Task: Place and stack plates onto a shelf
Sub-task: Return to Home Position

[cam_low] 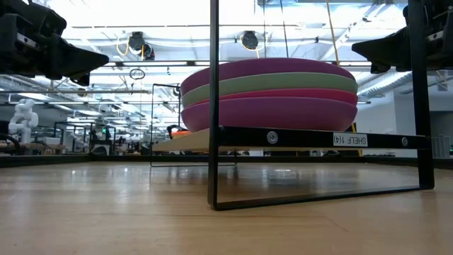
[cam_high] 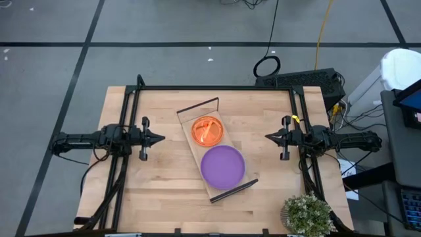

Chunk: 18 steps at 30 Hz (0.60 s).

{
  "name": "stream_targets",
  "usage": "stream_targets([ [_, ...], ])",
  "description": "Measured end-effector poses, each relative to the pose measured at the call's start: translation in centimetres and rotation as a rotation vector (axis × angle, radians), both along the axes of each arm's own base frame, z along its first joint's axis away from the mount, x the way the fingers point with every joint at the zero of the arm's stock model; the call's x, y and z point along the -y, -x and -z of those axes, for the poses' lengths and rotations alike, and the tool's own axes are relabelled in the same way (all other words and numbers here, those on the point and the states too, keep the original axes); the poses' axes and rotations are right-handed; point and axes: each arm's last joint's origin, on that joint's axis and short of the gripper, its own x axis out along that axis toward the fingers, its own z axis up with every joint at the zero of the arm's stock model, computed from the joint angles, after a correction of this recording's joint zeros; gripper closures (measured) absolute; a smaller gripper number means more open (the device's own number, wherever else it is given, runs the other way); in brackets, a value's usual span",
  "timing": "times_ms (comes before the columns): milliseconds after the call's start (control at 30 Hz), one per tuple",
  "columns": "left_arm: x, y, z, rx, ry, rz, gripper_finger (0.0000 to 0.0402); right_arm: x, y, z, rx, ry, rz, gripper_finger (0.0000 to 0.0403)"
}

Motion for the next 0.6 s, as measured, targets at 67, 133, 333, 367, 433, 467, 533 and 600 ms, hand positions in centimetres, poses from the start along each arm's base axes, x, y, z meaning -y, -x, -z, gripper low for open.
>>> stream_targets([
  [67,0.0,0.0,0.0,0.000,0.000,0.000,0.0400,0.0,0.0,0.0,0.000,0.000,0.000,0.0403],
  [133,0.0,0.0,0.0,0.000,0.001,0.000,0.0400,0.0,0.0,0.0,0.000,0.000,0.000,0.0403],
  [333,0.0,0.0,0.0,0.000,0.001,0.000,0.0400,0.0,0.0,0.0,-0.001,-0.055,-0.007,0.0403],
  [367,0.0,0.0,0.0,0.001,0.000,0.000,0.0400,0.0,0.0,0.1,-0.007,-0.075,-0.009,0.0403],
  [433,0.0,0.0,0.0,0.001,0.001,0.000,0.0400,0.0,0.0,0.3,-0.024,-0.112,-0.013,0.0403],
  [467,0.0,0.0,0.0,0.001,0.001,0.000,0.0400,0.0,0.0,0.4,-0.033,-0.124,-0.014,0.0403],
  [533,0.0,0.0,0.0,0.001,0.001,0.000,0.0400,0.0,-0.1,0.8,-0.071,-0.136,-0.013,0.0403],
  [600,0.0,0.0,0.0,0.001,0.001,0.000,0.0400,0.0,-0.1,1.1,-0.104,-0.147,-0.013,0.0403],
])
